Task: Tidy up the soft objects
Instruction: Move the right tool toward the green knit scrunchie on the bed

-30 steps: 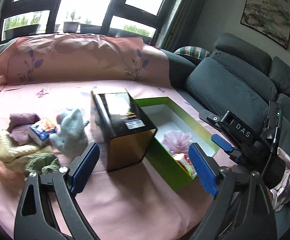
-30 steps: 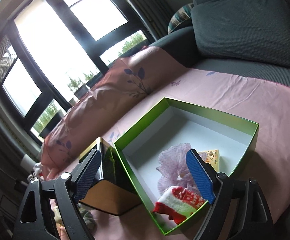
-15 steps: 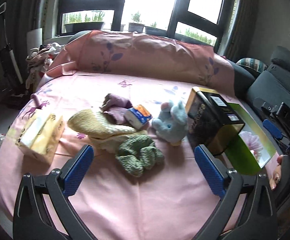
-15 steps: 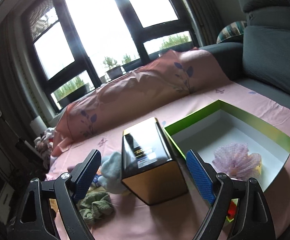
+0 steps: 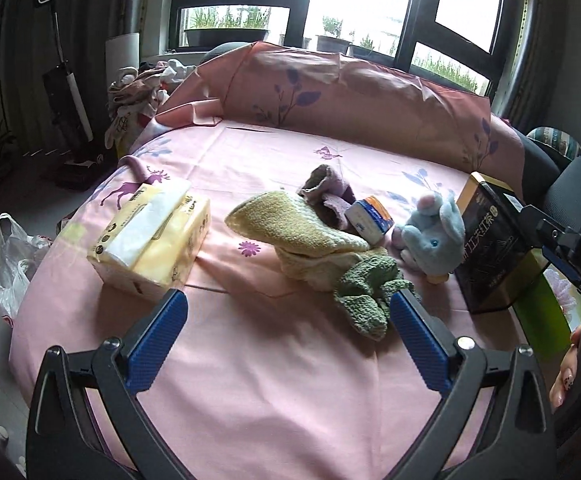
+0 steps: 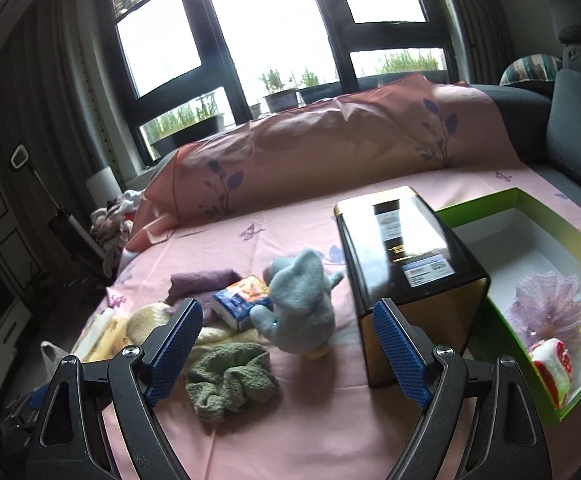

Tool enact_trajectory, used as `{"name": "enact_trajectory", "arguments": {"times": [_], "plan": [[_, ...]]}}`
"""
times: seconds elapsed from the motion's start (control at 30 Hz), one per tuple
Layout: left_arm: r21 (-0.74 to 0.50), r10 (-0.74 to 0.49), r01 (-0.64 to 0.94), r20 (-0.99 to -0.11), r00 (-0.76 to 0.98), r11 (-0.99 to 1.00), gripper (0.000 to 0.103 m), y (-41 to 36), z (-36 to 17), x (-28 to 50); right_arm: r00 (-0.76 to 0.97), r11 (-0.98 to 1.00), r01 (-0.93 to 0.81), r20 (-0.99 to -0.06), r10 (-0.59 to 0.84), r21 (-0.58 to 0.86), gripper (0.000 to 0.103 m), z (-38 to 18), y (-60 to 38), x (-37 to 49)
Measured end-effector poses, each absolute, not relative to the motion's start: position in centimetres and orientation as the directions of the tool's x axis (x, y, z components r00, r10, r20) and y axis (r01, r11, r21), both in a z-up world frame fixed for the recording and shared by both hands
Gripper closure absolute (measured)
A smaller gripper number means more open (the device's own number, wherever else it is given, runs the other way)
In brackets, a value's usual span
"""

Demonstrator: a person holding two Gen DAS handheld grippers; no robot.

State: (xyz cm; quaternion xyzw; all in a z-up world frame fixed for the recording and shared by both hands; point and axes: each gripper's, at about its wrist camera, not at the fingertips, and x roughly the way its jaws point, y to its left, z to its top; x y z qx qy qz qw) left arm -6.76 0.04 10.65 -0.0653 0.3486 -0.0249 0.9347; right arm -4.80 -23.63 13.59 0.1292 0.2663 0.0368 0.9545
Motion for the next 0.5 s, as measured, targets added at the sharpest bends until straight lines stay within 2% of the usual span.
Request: {"name": "enact_trajectory", "arguments": {"times": [0.5], "plan": [[-0.164, -0.039, -0.093, -0.662, 0.749, 0.982, 0.002, 5.8, 10.0, -6.8, 0.742, 0.96, -0.144, -0.616, 0.266, 0.241, 0.015, 10.0, -16.3, -2.4]]}}
